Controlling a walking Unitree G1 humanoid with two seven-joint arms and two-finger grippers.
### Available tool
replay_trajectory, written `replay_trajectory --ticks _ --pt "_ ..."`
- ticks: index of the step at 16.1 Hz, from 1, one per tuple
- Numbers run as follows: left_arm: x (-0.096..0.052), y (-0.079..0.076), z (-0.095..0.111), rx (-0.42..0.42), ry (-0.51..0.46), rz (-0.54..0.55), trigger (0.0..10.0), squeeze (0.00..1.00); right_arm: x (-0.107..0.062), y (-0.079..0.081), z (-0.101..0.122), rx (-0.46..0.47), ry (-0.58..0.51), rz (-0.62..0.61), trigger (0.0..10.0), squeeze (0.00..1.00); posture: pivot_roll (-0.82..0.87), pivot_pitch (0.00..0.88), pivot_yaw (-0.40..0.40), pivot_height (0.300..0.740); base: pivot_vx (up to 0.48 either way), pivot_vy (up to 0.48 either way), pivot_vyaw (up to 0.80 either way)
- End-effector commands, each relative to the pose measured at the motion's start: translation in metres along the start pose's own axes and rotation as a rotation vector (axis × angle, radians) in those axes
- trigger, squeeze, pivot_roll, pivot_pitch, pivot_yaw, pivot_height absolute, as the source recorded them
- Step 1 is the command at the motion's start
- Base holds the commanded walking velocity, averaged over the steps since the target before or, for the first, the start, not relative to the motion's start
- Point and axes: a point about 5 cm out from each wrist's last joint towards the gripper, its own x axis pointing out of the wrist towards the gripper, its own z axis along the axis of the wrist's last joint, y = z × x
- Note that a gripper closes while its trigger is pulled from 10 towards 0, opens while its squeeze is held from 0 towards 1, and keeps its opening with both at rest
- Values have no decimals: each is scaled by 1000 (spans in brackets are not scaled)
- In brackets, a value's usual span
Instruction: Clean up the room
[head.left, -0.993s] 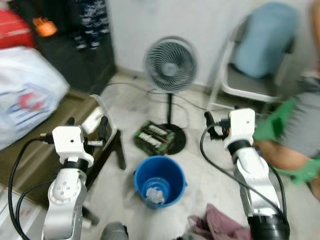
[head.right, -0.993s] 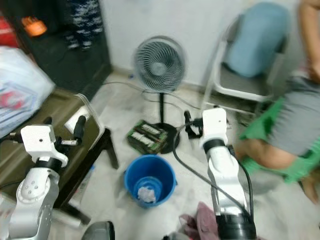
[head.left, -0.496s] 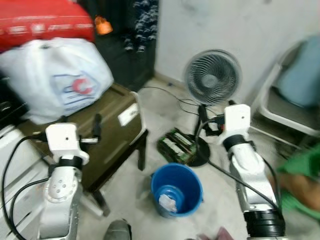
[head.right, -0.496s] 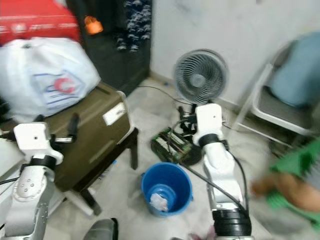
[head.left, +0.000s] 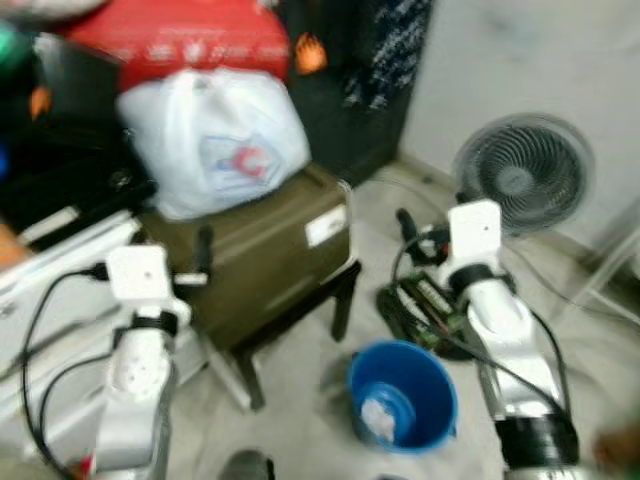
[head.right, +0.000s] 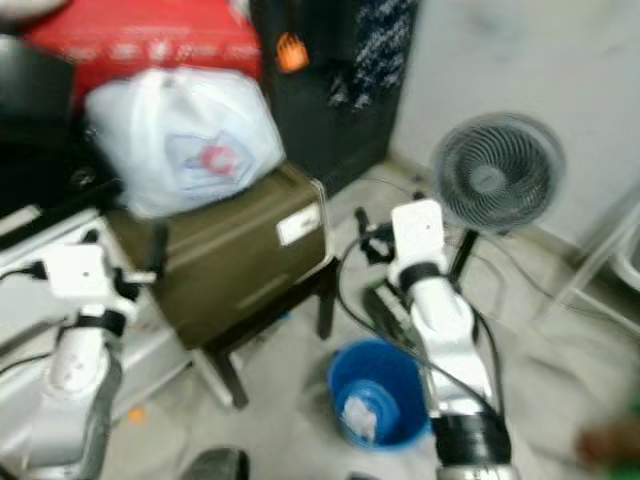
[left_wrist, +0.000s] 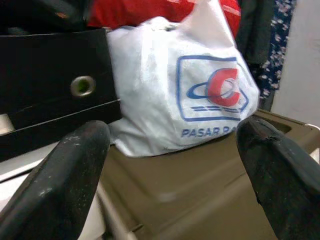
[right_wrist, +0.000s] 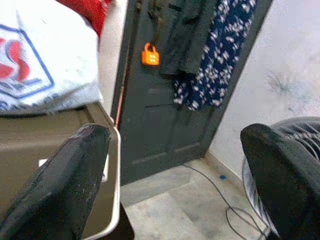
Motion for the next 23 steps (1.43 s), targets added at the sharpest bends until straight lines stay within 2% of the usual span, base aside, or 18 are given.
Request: replay_trajectory --ticks 1,3,9,16,18,20,23 --pt "0 5 0 22 -3 20 10000 0 2 4 2 13 -11 15 10000 0 -44 0 -63 740 0 0 800" --pt "-2 6 0 30 -3 25 10000 0 0 3 1 12 -10 8 10000 0 -40 0 -63 740 0 0 800" --pt "-17 15 -7 47 29 48 10000 0 -20 -6 -14 18 46 -37 10000 0 -44 0 -52 740 0 0 800" --pt "-18 19 -4 74 21 57 10000 0 -13 -5 -12 27 36 -48 10000 0 -38 0 -52 740 0 0 800" --pt "-14 19 1 83 5 59 10000 0 -8 -4 -9 32 23 -42 10000 0 -38 0 -43 740 0 0 800" --pt "-13 19 7 115 -13 49 10000 0 -3 -5 -6 35 9 -51 10000 0 -34 0 -40 740 0 0 0" --pt "-15 18 2 115 5 36 10000 0 -5 -4 -7 42 13 -64 10000 0 -48 0 -7 740 0 0 0"
